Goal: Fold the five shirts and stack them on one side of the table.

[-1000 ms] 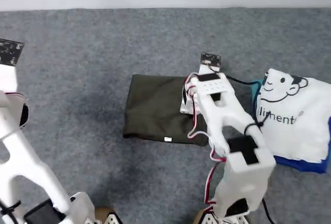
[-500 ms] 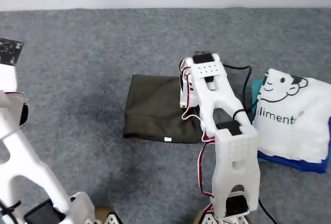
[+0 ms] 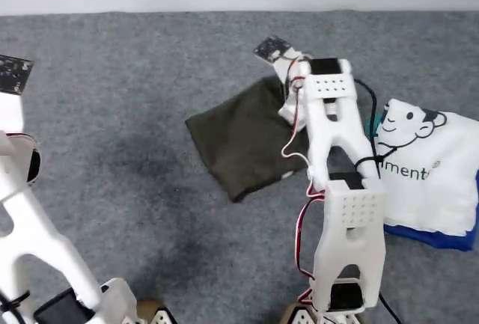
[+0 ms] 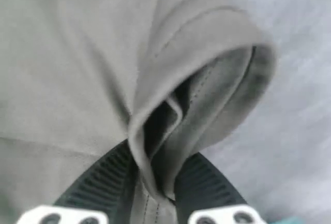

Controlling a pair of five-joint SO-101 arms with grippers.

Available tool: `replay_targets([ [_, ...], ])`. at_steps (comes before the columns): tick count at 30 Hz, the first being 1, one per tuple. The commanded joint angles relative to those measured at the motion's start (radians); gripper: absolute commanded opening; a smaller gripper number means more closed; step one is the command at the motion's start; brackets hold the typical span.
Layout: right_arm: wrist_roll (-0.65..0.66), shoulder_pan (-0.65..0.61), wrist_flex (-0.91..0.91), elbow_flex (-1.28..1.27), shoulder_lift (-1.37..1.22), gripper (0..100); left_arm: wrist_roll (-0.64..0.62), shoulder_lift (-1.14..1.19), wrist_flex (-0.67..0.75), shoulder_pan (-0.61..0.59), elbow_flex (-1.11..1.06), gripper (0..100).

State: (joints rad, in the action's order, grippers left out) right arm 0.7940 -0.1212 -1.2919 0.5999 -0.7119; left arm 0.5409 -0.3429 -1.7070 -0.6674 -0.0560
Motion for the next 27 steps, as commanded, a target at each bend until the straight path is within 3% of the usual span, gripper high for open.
replay_targets([
  [1, 0.219, 0.002, 0.13, 0.061, 0.015, 0.9, 0.006, -0.037, 0.012, -0.006, 0.002, 1],
  [5, 0.287, -0.031, 0.185, 0.063, -0.027, 0.9, 0.006, -0.035, 0.012, -0.005, 0.002, 1],
  [9, 0.244, -0.031, 0.217, 0.063, -0.042, 2.9, 0.006, -0.041, 0.011, -0.005, 0.002, 1],
  [17, -0.304, 0.005, 0.179, 0.064, 0.093, 29.2, 0.006, -0.041, -0.023, -0.006, 0.002, 1],
  [27, -0.872, -0.044, -0.073, 0.063, 0.271, 30.5, 0.006, -0.043, -0.023, -0.006, 0.002, 1],
])
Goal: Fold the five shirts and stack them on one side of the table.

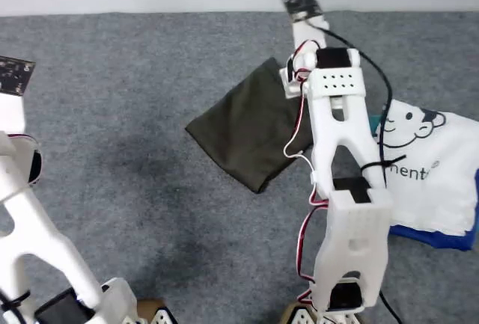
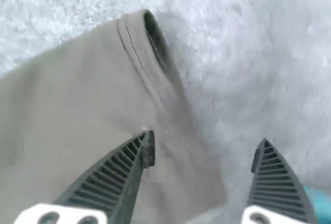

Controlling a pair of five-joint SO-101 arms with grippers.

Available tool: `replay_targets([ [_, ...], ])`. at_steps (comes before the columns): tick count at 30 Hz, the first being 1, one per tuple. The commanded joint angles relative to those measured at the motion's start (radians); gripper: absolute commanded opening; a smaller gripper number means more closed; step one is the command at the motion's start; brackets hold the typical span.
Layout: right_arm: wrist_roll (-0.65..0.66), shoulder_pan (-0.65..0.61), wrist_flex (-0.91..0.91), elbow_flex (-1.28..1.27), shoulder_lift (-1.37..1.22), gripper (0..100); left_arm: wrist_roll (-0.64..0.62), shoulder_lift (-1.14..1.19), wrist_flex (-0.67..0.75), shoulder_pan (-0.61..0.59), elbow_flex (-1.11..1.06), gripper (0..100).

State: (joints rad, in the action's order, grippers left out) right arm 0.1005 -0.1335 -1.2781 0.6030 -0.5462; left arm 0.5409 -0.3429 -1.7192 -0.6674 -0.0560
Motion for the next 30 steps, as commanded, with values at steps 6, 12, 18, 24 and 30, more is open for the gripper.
replay_targets([
  [6, -0.442, -0.136, -0.282, 0.06, 0.179, 30.5, 0.006, -0.041, -0.006, -0.006, 0.002, 1],
  [12, -0.694, -0.206, -0.332, 0.06, 0.193, 30.7, 0.006, -0.041, -0.011, -0.006, 0.002, 1],
  [18, -0.827, -0.202, -0.297, 0.06, 0.064, 41.8, 0.006, -0.043, -0.011, -0.006, 0.002, 1],
  [24, -0.907, -0.2, -0.209, 0.06, -0.084, 49.7, 0.006, -0.043, -0.012, -0.008, 0.002, 1],
  [30, -0.937, -0.2, -0.119, 0.06, -0.216, 49.7, 0.006, -0.043, -0.012, -0.008, 0.002, 1],
])
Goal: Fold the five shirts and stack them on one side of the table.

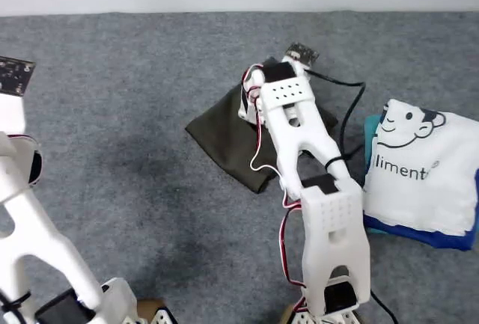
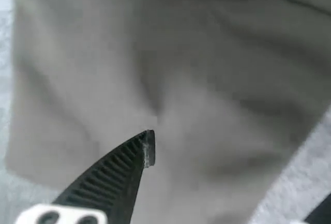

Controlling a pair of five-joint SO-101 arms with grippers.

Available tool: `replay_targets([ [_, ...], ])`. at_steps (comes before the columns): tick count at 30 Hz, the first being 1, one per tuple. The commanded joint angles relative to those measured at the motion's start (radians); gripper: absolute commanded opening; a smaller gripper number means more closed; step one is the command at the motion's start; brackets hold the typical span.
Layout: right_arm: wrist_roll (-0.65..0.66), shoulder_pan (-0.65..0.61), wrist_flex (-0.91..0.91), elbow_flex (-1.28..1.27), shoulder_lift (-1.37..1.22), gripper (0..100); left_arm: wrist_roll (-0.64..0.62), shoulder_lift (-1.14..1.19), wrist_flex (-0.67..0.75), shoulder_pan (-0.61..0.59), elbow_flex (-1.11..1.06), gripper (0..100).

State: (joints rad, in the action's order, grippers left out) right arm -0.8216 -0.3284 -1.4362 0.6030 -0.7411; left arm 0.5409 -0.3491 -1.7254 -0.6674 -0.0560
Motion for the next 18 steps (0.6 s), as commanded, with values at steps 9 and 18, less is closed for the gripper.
replay_targets([
  [9, -0.049, 0.005, 0.093, 0.061, -0.18, 36.0, 0.006, -0.037, -0.006, -0.008, 0.002, 1],
  [18, 0.028, 0.113, 0.073, 0.06, -0.166, 4.0, 0.006, -0.037, -0.005, -0.008, -0.022, 1],
])
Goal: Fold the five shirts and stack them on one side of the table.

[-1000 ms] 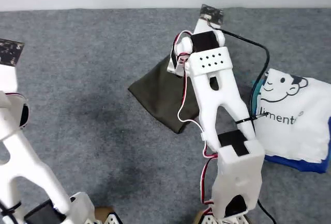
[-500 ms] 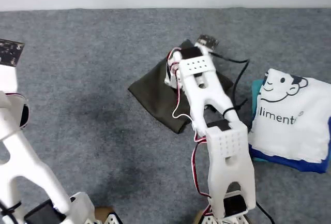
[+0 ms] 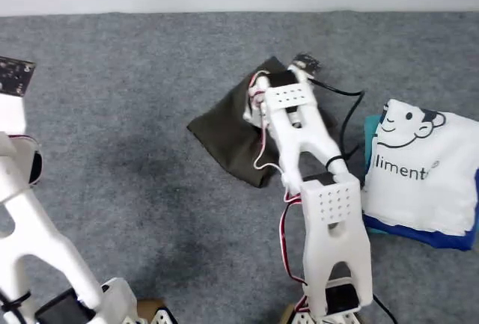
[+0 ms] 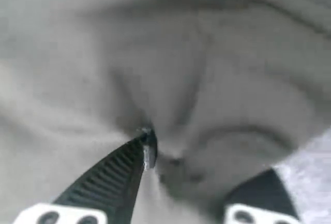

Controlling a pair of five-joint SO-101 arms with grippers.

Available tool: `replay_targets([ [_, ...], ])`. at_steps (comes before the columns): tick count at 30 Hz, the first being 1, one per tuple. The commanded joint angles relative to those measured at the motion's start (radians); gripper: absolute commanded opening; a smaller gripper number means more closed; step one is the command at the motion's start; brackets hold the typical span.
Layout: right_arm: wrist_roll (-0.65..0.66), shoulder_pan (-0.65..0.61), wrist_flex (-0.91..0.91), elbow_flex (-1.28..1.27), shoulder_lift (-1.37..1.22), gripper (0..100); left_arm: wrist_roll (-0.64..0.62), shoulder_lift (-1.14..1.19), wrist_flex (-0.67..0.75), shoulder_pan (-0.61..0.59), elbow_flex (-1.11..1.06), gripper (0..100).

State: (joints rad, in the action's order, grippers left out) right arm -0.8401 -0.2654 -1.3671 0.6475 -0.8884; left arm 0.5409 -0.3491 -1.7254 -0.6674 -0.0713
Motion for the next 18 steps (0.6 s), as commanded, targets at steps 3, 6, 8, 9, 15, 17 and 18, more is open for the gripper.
replay_targets([
  [3, 0.11, 0.073, -0.019, 0.015, 0.012, 0.8, 0.006, -0.037, -0.003, -0.008, -0.038, 1],
  [6, 0.239, 0.071, -0.097, 0.015, 0.093, 0.8, 0.006, -0.037, -0.003, -0.008, -0.051, 1],
  [8, 0.33, 0.07, -0.151, 0.015, 0.163, 0.8, 0.006, -0.037, -0.003, -0.008, -0.05, 1],
  [9, 0.371, 0.07, -0.174, 0.015, 0.199, 0.8, 0.006, -0.037, -0.003, -0.008, -0.048, 1],
  [15, 0.554, 0.077, -0.28, 0.015, 0.401, 0.8, 0.006, -0.037, -0.003, -0.008, -0.047, 1],
  [17, 0.609, 0.076, -0.317, 0.015, 0.456, 0.8, 0.006, -0.037, -0.003, -0.008, -0.047, 1],
  [18, 0.637, 0.074, -0.337, 0.015, 0.483, 0.8, 0.006, -0.037, -0.002, -0.006, -0.047, 1],
])
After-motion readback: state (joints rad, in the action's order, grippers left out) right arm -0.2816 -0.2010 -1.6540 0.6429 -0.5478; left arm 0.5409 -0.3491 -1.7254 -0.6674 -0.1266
